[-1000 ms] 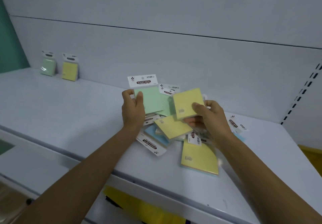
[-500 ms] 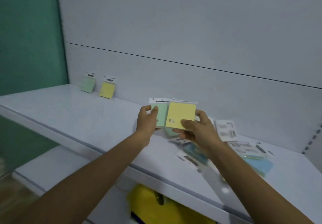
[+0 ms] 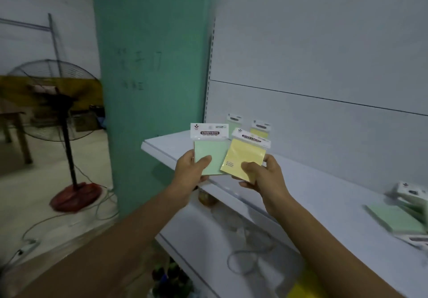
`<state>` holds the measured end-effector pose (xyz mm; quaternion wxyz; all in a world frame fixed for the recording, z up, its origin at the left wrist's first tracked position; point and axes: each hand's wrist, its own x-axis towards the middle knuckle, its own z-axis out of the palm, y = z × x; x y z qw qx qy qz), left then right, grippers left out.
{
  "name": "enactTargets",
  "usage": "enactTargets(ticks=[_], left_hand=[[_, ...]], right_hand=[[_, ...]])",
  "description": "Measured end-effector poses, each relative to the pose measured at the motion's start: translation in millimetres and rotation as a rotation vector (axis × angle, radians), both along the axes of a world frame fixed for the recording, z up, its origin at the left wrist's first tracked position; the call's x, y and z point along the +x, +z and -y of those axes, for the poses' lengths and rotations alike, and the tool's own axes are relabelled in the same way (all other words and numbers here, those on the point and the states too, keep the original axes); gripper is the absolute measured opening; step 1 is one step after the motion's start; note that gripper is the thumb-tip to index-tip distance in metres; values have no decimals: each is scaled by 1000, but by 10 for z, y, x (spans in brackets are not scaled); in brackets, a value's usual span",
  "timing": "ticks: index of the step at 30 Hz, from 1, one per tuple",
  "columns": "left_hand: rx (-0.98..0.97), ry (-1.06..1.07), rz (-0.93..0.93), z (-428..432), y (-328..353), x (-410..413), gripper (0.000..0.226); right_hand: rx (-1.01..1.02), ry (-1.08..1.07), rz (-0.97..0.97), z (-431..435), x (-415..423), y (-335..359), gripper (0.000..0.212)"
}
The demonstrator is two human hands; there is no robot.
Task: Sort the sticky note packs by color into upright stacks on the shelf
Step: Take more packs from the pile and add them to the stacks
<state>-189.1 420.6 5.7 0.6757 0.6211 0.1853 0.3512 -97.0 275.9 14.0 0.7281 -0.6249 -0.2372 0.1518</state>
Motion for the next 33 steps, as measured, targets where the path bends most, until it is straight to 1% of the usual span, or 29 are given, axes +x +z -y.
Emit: enactTargets(ticks=[4, 7, 11, 14, 18, 20, 23, 26, 29, 30, 32, 33], left_hand=[[-11, 40, -13, -547, -70, -135, 20], [-35, 13, -24, -772, -125, -38, 19], [-56, -21, -50, -935, -195, 293, 16], [-26, -40, -91, -1018, -246, 625, 11], [73, -82, -108, -1148, -253, 1111, 13], [136, -114, -112, -1217, -231, 1351, 9], [207, -163, -108, -1330, -154, 1697, 10], [252, -190, -120, -1410, -95, 1986, 10], [319, -221, -168, -1509, -133, 2262, 8], [393, -220, -193, -1550, -160, 2340, 9], [615, -184, -255, -1646, -220, 2495, 17], [697, -164, -274, -1700, -243, 2573, 20]], right_hand=[[4, -11, -23, -411, -25, -131, 34], [3, -42, -27, -547, 71, -186, 43], [-29, -125, 12, -607, 400, -203, 42], [-69, -198, 14, -616, 763, -223, 37], [-122, -228, 74, -674, 1298, -256, 33], [-139, -257, 123, -737, 1554, -252, 37], [-147, -306, 148, -869, 1905, -246, 43], [-152, -365, 166, -975, 2166, -270, 42], [-270, -451, 230, -1039, 2370, -321, 43], [-315, -465, 252, -1049, 2414, -343, 43], [-377, -487, 302, -1070, 2479, -379, 44], [-405, -507, 329, -1083, 2503, -389, 45]])
